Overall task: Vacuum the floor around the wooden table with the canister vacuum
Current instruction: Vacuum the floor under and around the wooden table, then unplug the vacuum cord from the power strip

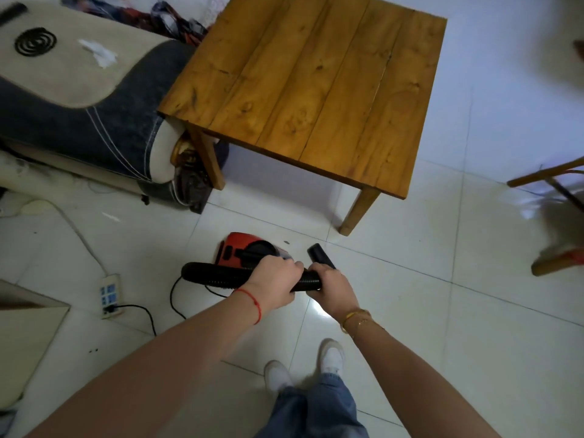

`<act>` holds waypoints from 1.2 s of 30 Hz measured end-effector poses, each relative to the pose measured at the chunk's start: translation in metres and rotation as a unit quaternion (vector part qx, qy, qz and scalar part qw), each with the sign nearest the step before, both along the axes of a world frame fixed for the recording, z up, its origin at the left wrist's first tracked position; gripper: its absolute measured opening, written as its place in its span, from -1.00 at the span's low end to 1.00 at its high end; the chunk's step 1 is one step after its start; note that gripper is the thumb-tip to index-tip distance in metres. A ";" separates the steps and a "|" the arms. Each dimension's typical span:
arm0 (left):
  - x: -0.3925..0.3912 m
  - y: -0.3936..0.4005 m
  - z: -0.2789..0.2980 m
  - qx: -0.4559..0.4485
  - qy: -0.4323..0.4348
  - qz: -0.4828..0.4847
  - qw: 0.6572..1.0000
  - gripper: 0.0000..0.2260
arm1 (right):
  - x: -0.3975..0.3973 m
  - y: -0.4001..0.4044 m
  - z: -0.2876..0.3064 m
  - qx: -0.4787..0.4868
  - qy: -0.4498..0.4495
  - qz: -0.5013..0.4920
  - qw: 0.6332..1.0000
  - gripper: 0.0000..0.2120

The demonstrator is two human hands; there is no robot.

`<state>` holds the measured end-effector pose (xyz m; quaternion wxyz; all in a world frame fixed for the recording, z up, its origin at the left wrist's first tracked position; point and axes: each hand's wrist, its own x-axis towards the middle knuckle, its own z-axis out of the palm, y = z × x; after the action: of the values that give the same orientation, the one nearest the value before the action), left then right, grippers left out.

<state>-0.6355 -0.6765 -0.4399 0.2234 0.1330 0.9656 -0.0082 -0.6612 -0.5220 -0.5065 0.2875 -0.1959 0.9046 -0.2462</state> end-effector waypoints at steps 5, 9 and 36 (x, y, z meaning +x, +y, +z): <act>-0.003 -0.001 0.008 0.011 0.026 -0.009 1.000 -0.71 | -0.002 0.018 0.008 -0.015 -0.025 -0.060 0.998 -0.79; -0.012 0.000 0.017 0.035 0.036 0.008 0.999 -0.67 | -0.007 0.033 0.012 -0.037 -0.033 -0.103 0.993 -0.82; -0.049 -0.083 -0.007 0.199 0.125 0.354 0.905 -0.62 | -0.031 0.045 0.029 -0.116 -0.076 -0.415 0.899 -0.79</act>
<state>-0.6845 -0.7592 -0.4468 0.0575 -0.1781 0.9507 0.2472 -0.6924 -0.4769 -0.4778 0.2028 0.1845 0.8441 -0.4608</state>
